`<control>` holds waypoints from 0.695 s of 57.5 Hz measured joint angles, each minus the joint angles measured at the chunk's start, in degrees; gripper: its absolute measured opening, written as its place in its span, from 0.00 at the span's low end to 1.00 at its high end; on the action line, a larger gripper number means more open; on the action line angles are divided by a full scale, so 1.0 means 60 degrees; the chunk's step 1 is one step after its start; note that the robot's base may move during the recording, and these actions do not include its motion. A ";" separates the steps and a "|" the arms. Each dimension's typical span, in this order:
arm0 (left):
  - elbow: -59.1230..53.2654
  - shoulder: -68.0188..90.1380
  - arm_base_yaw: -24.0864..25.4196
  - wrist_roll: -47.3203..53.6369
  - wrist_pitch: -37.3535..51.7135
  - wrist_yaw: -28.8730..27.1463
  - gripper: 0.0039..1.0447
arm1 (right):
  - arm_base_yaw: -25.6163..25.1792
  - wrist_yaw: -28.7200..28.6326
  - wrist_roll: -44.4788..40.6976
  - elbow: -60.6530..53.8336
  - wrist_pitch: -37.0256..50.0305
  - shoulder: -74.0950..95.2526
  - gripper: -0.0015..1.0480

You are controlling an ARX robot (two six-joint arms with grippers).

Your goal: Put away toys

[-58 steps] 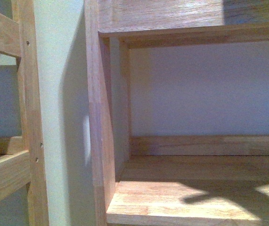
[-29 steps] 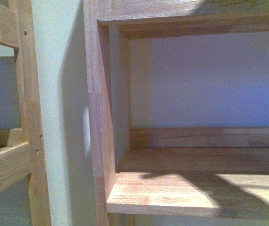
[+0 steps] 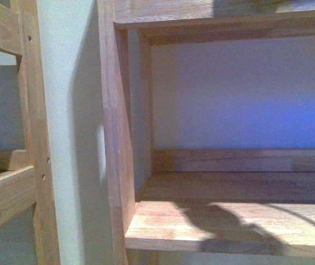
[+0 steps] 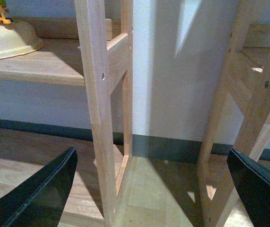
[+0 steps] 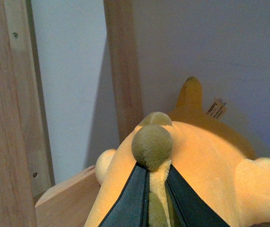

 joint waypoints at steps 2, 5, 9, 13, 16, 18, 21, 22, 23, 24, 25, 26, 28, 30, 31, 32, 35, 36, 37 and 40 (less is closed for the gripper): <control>0.0000 0.0000 0.0000 0.0000 0.0000 -0.0004 0.94 | 0.0102 0.0066 0.0000 0.0073 0.0000 0.0066 0.06; 0.0000 0.0000 0.0000 0.0000 0.0000 0.0000 0.94 | 0.0233 0.0127 0.0000 0.0160 0.0000 0.0135 0.06; 0.0000 0.0000 0.0000 0.0000 0.0000 -0.0004 0.94 | 0.0430 0.0244 -0.0004 0.0255 0.0000 0.0222 0.06; 0.0000 0.0000 0.0000 0.0000 0.0000 -0.0004 0.94 | 0.0608 0.0310 -0.0004 0.0324 0.0000 0.0277 0.06; 0.0000 0.0000 0.0000 0.0000 0.0000 -0.0004 0.94 | 0.0721 0.0353 -0.0007 0.0353 0.0000 0.0306 0.06; 0.0000 0.0000 0.0000 0.0000 0.0000 -0.0004 0.94 | 0.0827 0.0372 -0.0007 0.0382 -0.0004 0.0335 0.06; 0.0000 0.0000 0.0000 -0.0004 0.0000 0.0000 0.94 | 0.0991 0.0390 -0.0033 0.0463 -0.0018 0.0382 0.06; 0.0000 0.0000 0.0000 0.0000 0.0000 0.0000 0.94 | 0.1024 0.0390 -0.0036 0.0481 -0.0018 0.0401 0.06; 0.0000 0.0000 0.0000 0.0000 0.0000 -0.0004 0.94 | 0.1056 0.0390 -0.0044 0.0495 -0.0018 0.0412 0.06; 0.0000 0.0000 0.0000 0.0000 0.0000 -0.0004 0.94 | 0.1082 0.0386 -0.0040 0.0514 -0.0022 0.0423 0.06; 0.0000 0.0000 0.0000 0.0000 0.0000 -0.0004 0.94 | 0.1093 0.0386 -0.0044 0.0514 -0.0022 0.0426 0.06; 0.0000 0.0000 0.0000 0.0000 0.0000 0.0000 0.94 | 0.1107 0.0386 -0.0040 0.0517 -0.0022 0.0426 0.06; 0.0000 0.0000 0.0000 0.0000 0.0000 -0.0004 0.94 | 0.1111 0.0382 -0.0036 0.0514 -0.0018 0.0426 0.06; 0.0000 0.0000 0.0000 0.0000 0.0000 -0.0004 0.94 | 0.1111 0.0364 -0.0025 0.0514 -0.0007 0.0426 0.06; 0.0000 0.0000 0.0000 0.0000 0.0000 -0.0004 0.94 | 0.1104 0.0357 -0.0007 0.0517 -0.0007 0.0426 0.06; 0.0000 0.0000 0.0000 0.0000 0.0000 -0.0004 0.94 | 0.1086 0.0342 0.0022 0.0517 -0.0007 0.0426 0.06; 0.0000 0.0000 0.0000 0.0000 0.0000 -0.0004 0.94 | 0.1027 0.0310 0.0087 0.0514 0.0011 0.0426 0.06; 0.0000 0.0000 0.0000 0.0000 0.0000 0.0000 0.94 | 0.0987 0.0280 0.0146 0.0514 0.0022 0.0426 0.06; 0.0000 0.0000 0.0000 0.0000 0.0000 -0.0004 0.94 | 0.0973 0.0262 0.0168 0.0514 0.0029 0.0426 0.06; 0.0000 0.0000 0.0000 0.0000 0.0000 -0.0004 0.94 | 0.0871 0.0178 0.0281 0.0532 0.0044 0.0426 0.06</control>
